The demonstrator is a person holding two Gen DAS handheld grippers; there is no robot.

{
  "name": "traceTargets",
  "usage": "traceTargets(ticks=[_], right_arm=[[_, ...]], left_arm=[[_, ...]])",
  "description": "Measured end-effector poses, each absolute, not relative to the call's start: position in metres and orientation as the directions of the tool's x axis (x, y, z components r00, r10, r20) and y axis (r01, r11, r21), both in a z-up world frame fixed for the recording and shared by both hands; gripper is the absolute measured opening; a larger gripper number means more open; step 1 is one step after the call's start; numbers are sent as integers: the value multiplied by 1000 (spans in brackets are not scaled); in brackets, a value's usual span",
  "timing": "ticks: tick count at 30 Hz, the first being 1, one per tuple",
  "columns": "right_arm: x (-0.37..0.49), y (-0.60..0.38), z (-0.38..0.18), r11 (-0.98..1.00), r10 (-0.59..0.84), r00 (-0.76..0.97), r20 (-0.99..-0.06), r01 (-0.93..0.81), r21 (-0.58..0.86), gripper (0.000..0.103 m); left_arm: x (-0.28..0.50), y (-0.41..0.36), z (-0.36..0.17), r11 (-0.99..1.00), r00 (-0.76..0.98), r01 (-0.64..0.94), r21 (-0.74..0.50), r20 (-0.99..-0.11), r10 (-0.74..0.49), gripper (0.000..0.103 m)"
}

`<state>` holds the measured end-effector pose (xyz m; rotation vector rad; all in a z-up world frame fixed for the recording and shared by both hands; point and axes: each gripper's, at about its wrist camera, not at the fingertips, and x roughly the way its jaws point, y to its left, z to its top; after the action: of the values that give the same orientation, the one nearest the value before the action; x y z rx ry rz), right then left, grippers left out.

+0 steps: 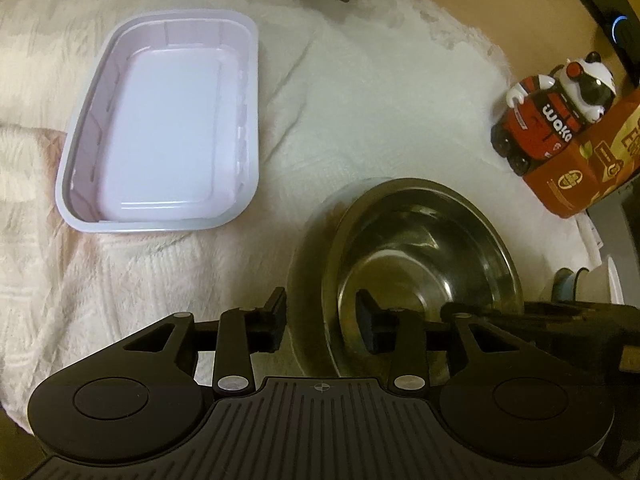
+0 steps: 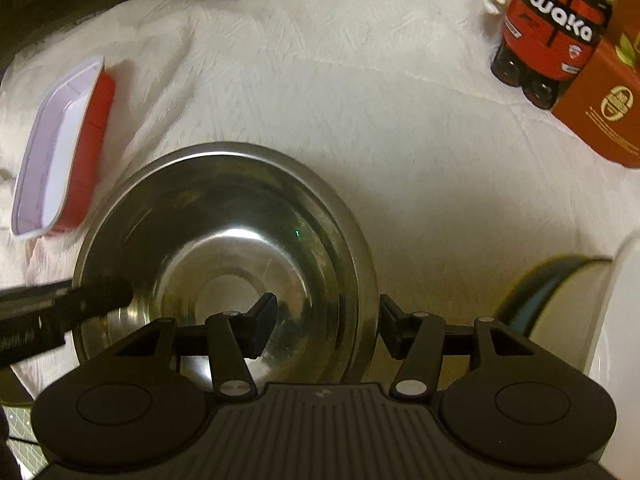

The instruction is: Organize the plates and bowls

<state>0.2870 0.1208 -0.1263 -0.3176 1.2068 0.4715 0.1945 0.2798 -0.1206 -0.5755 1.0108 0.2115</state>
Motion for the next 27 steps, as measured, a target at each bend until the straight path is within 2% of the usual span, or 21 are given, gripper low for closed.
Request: traceTargets(ticks=[11, 20, 27], right_arm=[[275, 115, -129, 872, 173, 292, -941, -489, 8, 55], [276, 116, -122, 879, 178, 322, -930, -477, 3, 55], [275, 116, -75, 861, 256, 457, -852, -508, -14, 55]], left_arm=[[197, 280, -121, 848, 525, -402, -345, -845, -95, 45], [194, 285, -113, 837, 546, -416, -356, -834, -83, 40], [197, 279, -85, 856, 602, -395, -334, -798, -34, 38]])
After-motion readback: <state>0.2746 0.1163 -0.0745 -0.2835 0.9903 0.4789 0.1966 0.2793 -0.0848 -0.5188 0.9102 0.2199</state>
